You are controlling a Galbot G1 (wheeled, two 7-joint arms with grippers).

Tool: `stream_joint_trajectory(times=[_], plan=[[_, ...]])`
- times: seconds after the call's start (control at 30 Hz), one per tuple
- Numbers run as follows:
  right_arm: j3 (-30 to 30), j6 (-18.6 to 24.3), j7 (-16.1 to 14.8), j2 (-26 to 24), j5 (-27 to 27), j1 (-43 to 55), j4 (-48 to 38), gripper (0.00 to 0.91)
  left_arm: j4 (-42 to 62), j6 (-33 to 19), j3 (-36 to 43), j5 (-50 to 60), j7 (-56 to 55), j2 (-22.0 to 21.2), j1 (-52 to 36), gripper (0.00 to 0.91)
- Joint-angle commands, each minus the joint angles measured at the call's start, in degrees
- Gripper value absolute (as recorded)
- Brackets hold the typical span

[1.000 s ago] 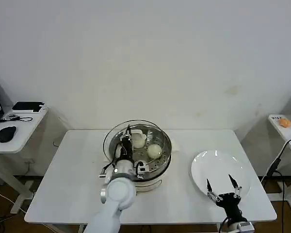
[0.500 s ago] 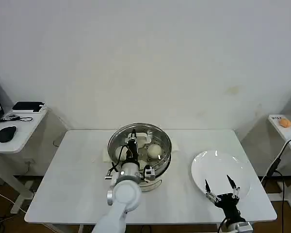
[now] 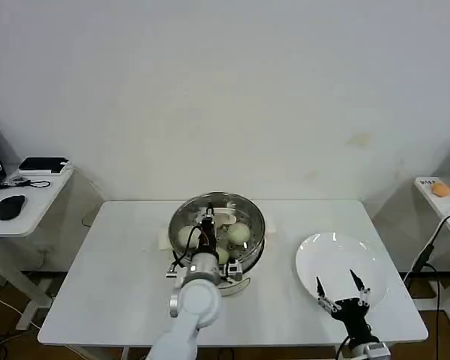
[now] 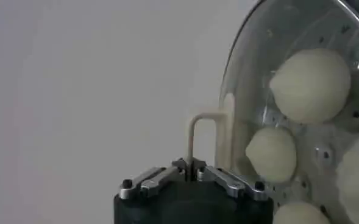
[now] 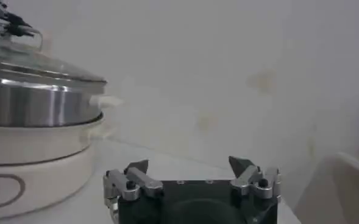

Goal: Take steamed baozi put them in steamer then cover it.

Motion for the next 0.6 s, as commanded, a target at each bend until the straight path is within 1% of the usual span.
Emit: stream_joint_trajectory(times=[0.03,0.5,0.53,0.6], plan=[[-0.09,-0.03,-0.04,0.02,0.0,0.04,0.0,0.907,0.37,-0.03,0.08,0.43,-0.09,-0.32,-0.13,0.0],[-0.28,0.02,-0.15,0.02,-0.04,0.03,-0.08,0.907,1.22,-0.27,-0.06,0.36,-0.62,-0.88,-0.39,0.0],[-0.26,0.03,-0.17,0.01,-0.06,0.01,-0.08,0.907,1.31,-0.56,-0.13,0.34,-0.64,-0.91,-0.39,0.02],[-0.25,0.05,-0.2,-0.06,-0.04,-0.05,-0.08,0.907,1.23,-0.7,-0.09,-0.6,-0.95,-0.85,-0.32,0.907]])
